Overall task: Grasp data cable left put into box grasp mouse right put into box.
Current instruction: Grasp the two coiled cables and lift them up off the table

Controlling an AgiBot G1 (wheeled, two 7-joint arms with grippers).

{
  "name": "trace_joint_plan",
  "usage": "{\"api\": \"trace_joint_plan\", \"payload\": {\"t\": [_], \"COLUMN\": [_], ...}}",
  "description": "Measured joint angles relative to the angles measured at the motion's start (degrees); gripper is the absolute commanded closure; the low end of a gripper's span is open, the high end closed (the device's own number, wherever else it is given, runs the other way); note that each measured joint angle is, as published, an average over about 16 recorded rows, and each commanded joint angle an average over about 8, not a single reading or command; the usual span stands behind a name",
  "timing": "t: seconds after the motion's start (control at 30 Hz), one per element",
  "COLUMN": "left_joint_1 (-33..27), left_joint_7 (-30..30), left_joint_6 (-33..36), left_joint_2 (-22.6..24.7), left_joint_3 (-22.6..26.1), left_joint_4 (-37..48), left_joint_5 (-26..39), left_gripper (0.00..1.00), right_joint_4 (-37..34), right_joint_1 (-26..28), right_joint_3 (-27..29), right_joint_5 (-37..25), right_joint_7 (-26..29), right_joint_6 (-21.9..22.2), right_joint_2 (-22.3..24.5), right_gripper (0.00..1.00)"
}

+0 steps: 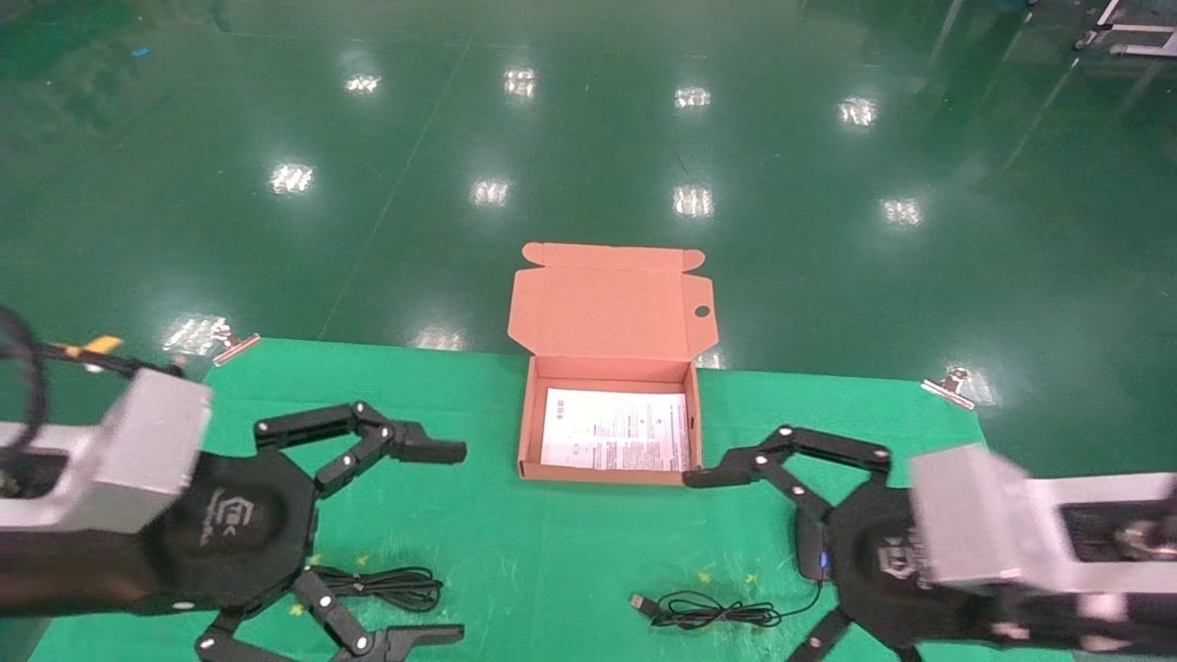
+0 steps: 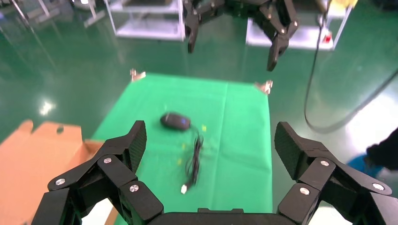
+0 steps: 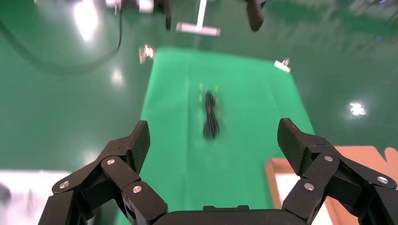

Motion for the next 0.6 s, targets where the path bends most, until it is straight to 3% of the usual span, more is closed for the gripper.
{"api": "trace_joint_plan", "payload": {"t": [0.33, 0.6], "left_joint_1": [-8.0, -11.5], "left_joint_7": [-1.4, 0.9], "left_joint_6": [1.0, -0.5], "left_joint_2": [2.3, 4.8], "left_joint_3": [7.4, 13.5], "left_joint_4": [-1.0, -2.4], "left_joint_5": [14.5, 27.0], "left_gripper": [0.0, 0.0], "right_joint_4": [1.0, 1.3], "right_joint_1": [12.3, 18.8], "right_joint_3": [-11.5, -21.2], "right_joint_5": [-17.6, -30.0], "right_joint_7": [-3.7, -5.8], "right_joint_6": [-1.2, -0.6], "right_joint_2": [-5.2, -9.4], "right_gripper": [0.0, 0.0]}}
